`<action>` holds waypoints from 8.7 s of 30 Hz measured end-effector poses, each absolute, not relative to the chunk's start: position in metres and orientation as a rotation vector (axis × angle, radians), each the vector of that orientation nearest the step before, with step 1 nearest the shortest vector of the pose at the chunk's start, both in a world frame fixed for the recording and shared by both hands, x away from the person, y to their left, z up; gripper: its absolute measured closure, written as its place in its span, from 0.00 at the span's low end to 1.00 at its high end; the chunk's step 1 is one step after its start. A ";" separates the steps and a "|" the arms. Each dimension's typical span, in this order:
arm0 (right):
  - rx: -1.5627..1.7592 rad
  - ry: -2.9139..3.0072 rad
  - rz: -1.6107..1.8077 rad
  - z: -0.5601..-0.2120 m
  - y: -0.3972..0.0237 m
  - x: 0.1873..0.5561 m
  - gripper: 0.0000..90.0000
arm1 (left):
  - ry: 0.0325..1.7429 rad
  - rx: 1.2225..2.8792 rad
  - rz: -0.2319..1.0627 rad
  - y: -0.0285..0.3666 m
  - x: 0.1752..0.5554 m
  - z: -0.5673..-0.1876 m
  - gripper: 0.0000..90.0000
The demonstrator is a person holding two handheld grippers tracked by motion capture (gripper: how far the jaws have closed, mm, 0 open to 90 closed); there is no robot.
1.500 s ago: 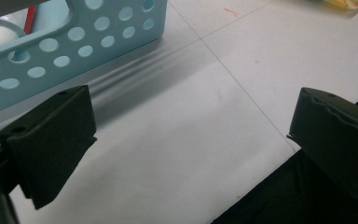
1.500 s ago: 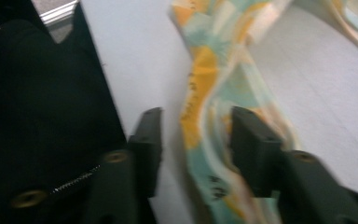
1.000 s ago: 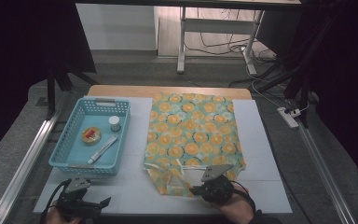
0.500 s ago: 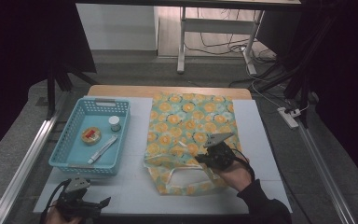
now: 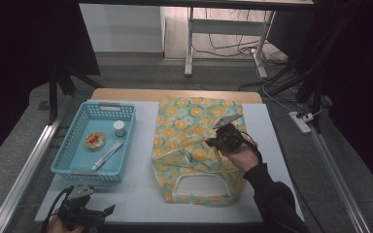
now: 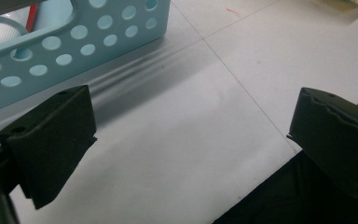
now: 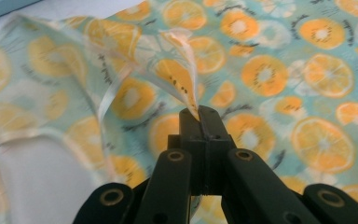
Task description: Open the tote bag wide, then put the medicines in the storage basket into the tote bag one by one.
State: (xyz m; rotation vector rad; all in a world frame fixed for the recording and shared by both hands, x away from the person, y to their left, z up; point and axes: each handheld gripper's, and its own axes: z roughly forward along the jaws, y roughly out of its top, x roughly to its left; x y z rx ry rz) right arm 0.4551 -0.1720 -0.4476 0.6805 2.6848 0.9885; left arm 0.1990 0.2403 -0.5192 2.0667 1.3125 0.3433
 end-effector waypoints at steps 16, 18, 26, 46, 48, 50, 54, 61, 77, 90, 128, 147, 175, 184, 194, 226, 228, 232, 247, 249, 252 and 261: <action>0.726 2.671 0.984 -0.476 -0.145 0.524 1.00 | 1.312 2.061 0.339 0.241 0.199 -0.519 0.01; 0.732 2.676 0.987 -0.479 -0.143 0.526 1.00 | 1.311 2.061 0.338 0.241 0.199 -0.519 0.01; 0.739 2.700 0.960 -0.501 -0.128 0.538 1.00 | 1.310 2.059 0.337 0.241 0.199 -0.519 0.01; 0.819 2.670 1.073 -0.476 -0.142 0.528 0.39 | 1.316 2.061 0.338 0.241 0.199 -0.519 0.01; 0.787 2.684 1.106 -0.465 -0.142 0.518 0.31 | 1.316 2.062 0.338 0.241 0.199 -0.519 0.01; 0.768 2.704 1.120 -0.461 -0.142 0.509 0.26 | 1.317 2.061 0.338 0.241 0.199 -0.519 0.01; 0.743 2.729 1.128 -0.456 -0.143 0.488 0.19 | 1.317 2.063 0.338 0.241 0.199 -0.519 0.01; 0.700 2.777 1.117 -0.459 -0.148 0.451 0.14 | 1.321 2.065 0.337 0.241 0.200 -0.519 0.01; 0.675 2.820 0.897 -0.510 -0.166 0.424 0.30 | 1.322 2.067 0.336 0.240 0.200 -0.520 0.01; 0.564 2.832 0.841 -0.512 -0.180 0.427 1.00 | 1.320 2.074 0.337 0.240 0.200 -0.520 0.01; 0.617 2.688 1.139 -0.425 -0.167 0.457 1.00 | 1.327 2.067 0.332 0.241 0.200 -0.520 0.01; 0.603 2.615 1.222 -0.381 -0.143 0.480 1.00 | 1.326 2.061 0.329 0.241 0.200 -0.520 0.01; 0.608 2.589 1.279 -0.371 -0.126 0.495 1.00 | 1.329 2.050 0.328 0.242 0.200 -0.519 0.00; 0.616 2.594 1.292 -0.375 -0.128 0.496 1.00 | 1.348 1.990 0.290 0.249 0.200 -0.519 0.00; 0.612 2.596 1.298 -0.375 -0.128 0.495 1.00 | 1.330 1.967 0.244 0.254 0.201 -0.519 0.00; 0.604 2.592 1.310 -0.374 -0.133 0.494 1.00 | 1.212 1.948 0.279 0.260 0.211 -0.500 0.00; 0.610 2.591 1.312 -0.375 -0.135 0.494 1.00 | 1.210 1.944 0.285 0.260 0.212 -0.498 0.00; 0.620 2.587 1.318 -0.375 -0.137 0.494 1.00 | 1.204 1.933 0.291 0.262 0.214 -0.494 0.00; 0.632 2.581 1.329 -0.376 -0.141 0.495 1.00 | 1.235 1.940 0.346 0.270 0.244 -0.472 0.00; 0.630 2.581 1.327 -0.376 -0.141 0.495 1.00 | 1.250 1.942 0.354 0.270 0.248 -0.473 0.00; 0.628 2.580 1.325 -0.376 -0.142 0.494 1.00 | 1.272 1.950 0.364 0.272 0.253 -0.475 0.00; 0.620 2.589 1.319 -0.378 -0.140 0.495 1.00 | 1.309 1.973 0.405 0.281 0.271 -0.474 0.00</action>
